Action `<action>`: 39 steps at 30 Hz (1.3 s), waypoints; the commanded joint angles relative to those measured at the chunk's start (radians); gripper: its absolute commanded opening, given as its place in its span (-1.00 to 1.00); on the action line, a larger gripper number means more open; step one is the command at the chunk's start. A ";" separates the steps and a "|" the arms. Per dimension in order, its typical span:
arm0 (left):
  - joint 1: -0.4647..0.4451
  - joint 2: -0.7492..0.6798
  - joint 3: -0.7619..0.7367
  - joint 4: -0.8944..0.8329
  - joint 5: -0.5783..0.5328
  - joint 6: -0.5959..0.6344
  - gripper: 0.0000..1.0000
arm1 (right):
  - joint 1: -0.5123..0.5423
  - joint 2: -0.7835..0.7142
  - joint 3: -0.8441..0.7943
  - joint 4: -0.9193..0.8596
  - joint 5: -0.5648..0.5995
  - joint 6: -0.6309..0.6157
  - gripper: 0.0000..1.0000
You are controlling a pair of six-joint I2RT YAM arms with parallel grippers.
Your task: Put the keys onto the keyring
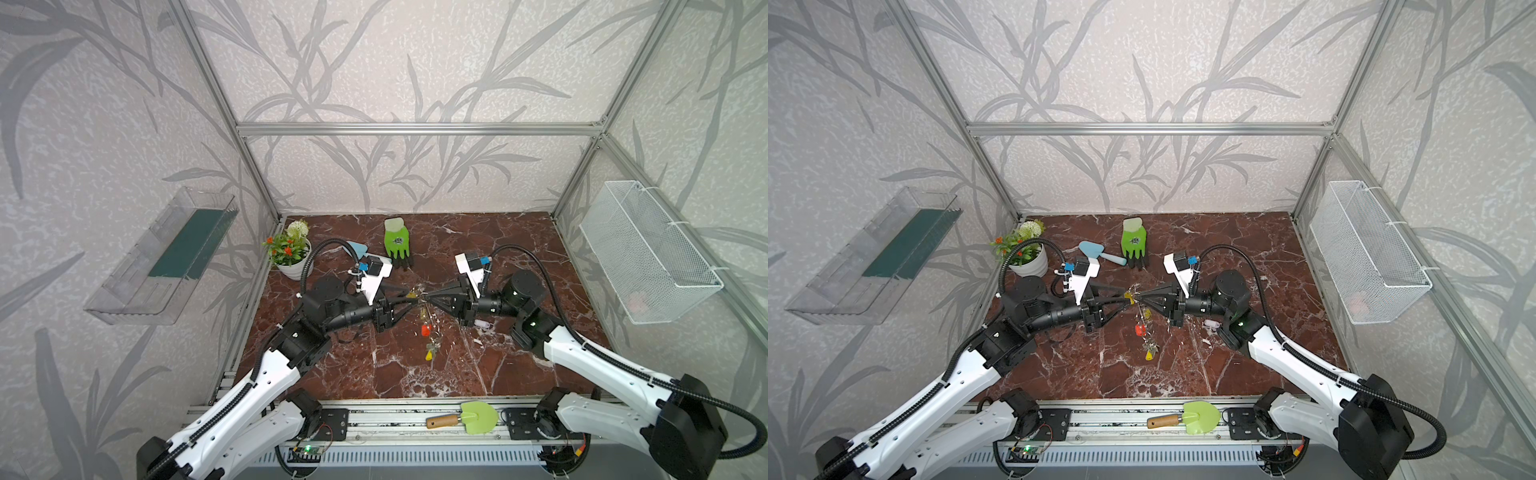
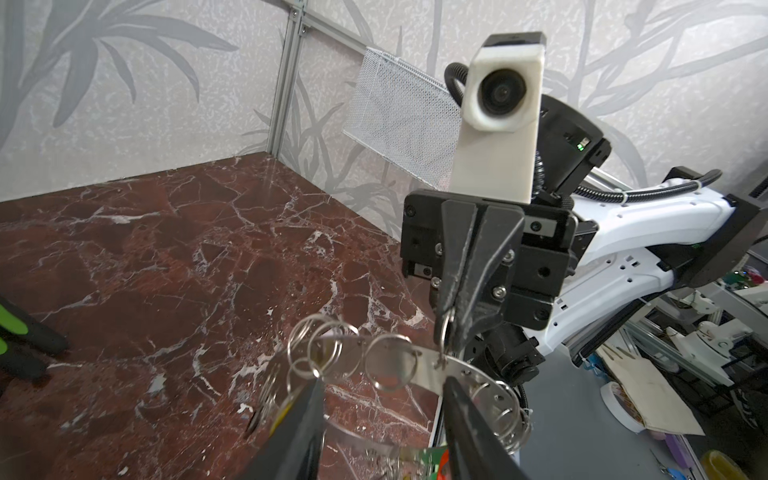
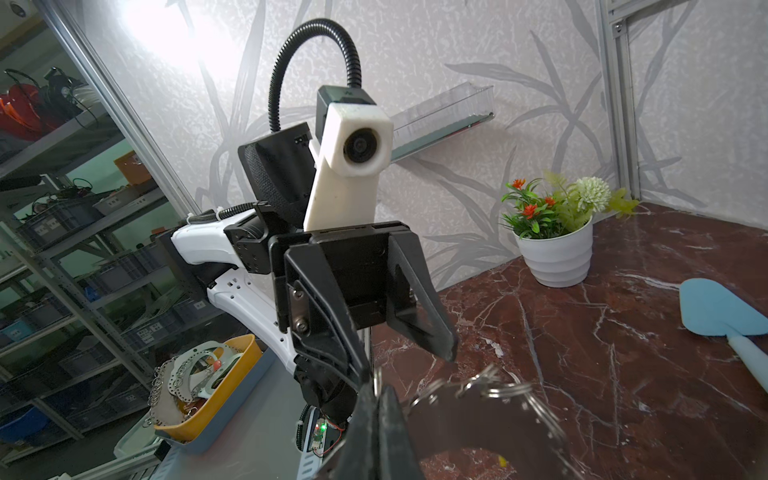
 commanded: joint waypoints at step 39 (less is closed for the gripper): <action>-0.048 0.070 -0.055 0.224 -0.031 -0.114 -1.00 | -0.001 0.067 -0.007 0.262 -0.015 0.141 -1.00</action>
